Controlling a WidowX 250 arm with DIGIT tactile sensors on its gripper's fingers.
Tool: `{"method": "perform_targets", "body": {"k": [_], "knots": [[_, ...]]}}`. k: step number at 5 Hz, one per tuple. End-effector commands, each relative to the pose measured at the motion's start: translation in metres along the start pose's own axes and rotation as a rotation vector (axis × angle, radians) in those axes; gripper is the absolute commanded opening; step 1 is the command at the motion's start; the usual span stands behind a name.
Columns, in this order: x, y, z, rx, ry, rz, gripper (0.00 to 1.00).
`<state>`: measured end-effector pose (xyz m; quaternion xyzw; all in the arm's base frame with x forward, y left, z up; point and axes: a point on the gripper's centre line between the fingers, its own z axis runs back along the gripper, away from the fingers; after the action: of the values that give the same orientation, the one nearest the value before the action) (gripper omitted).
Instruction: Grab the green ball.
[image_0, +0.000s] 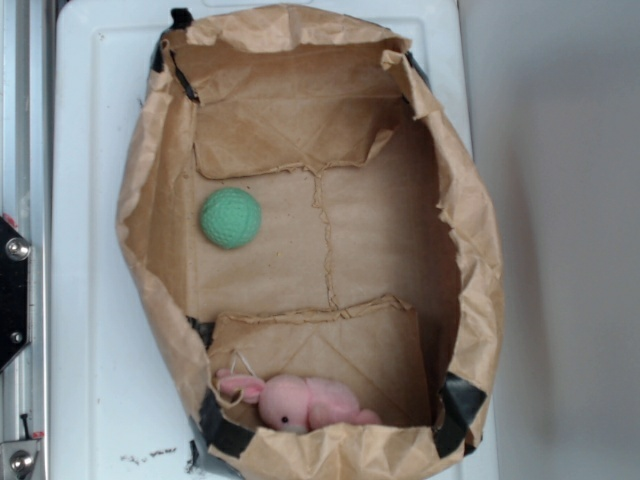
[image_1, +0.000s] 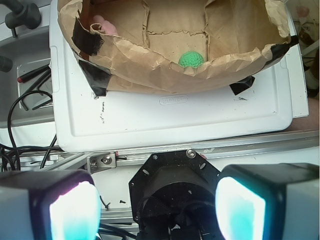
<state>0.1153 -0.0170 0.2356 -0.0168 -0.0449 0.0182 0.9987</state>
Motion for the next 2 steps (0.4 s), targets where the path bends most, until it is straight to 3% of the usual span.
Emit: {"method": "perform_targets", "body": {"k": [1,2], "knots": [[0.000,0.000,0.000,0.000,0.000,0.000,1.00],[0.038,0.014,-0.021,0.050,-0.023,0.002,1.00]]}}
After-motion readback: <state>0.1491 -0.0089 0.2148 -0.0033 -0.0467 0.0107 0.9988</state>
